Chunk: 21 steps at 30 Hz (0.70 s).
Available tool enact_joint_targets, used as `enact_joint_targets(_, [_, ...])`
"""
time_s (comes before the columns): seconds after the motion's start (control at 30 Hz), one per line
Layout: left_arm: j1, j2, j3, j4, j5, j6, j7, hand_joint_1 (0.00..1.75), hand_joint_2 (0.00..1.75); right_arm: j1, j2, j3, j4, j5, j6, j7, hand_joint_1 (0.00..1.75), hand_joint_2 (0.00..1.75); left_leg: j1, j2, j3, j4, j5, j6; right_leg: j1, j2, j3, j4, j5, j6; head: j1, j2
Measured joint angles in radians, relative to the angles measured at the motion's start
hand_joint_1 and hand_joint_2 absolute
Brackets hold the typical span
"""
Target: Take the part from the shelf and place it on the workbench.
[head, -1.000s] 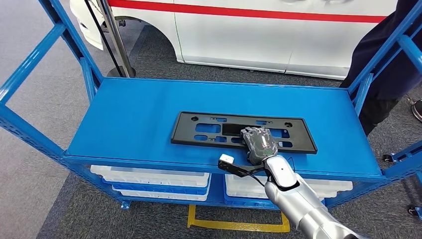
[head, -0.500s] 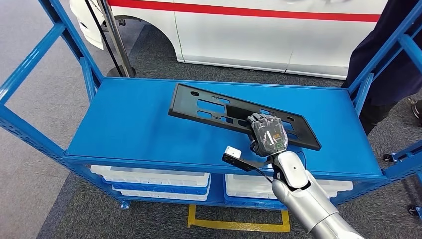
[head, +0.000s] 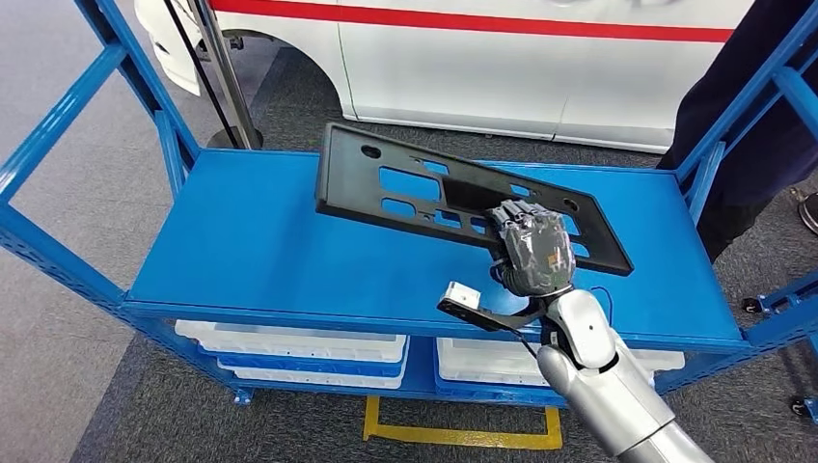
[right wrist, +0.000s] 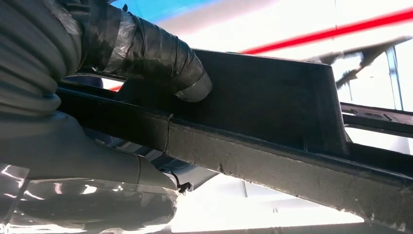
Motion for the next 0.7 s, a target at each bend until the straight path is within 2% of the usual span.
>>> enact_joint_targets(0.33, [0.001,0.003,-0.002,0.0,0.014,0.008,0.018,0.0,1.75,0.078,-0.05,-0.004,-0.144,0.056,-0.04,-0.016,1.75,1.75,-0.004,0.0,-0.002,0.002,-0.001,0.002,-0.008,-0.001,0.0,-0.001,0.002,0.004,0.0,0.0])
enact_joint_targets(0.5, [0.002,0.004,-0.002,0.0,0.02,0.008,0.016,0.0,1.75,0.109,-0.051,-0.003,-0.166,0.08,-0.06,-0.018,1.75,1.75,-0.01,0.0,-0.006,0.008,-0.001,0.01,-0.012,0.0,0.0,-0.003,0.006,0.014,0.0,0.0])
enact_joint_targets(0.57, [0.004,0.005,-0.002,0.0,0.02,0.008,0.016,0.0,1.75,0.111,-0.051,-0.003,-0.169,0.083,-0.062,-0.017,1.75,1.75,-0.007,0.002,-0.006,0.003,0.008,0.018,-0.012,0.0,-0.001,-0.005,0.009,0.022,0.0,0.0])
enact_joint_targets(0.63, [0.009,0.005,-0.003,0.0,0.021,0.01,0.016,0.0,1.75,0.112,-0.054,-0.003,-0.174,0.084,-0.066,-0.016,1.75,1.75,-0.001,0.006,-0.005,-0.008,0.023,0.029,-0.009,0.001,-0.014,0.022,-0.016,0.028,0.0,0.0])
enact_joint_targets(0.7, [0.014,0.005,-0.003,0.0,0.022,0.012,0.016,0.0,1.75,0.115,-0.058,-0.003,-0.177,0.084,-0.071,-0.015,1.75,1.75,0.001,0.008,-0.01,-0.011,0.03,0.035,-0.009,0.001,-0.058,0.126,-0.08,0.029,0.001,0.0])
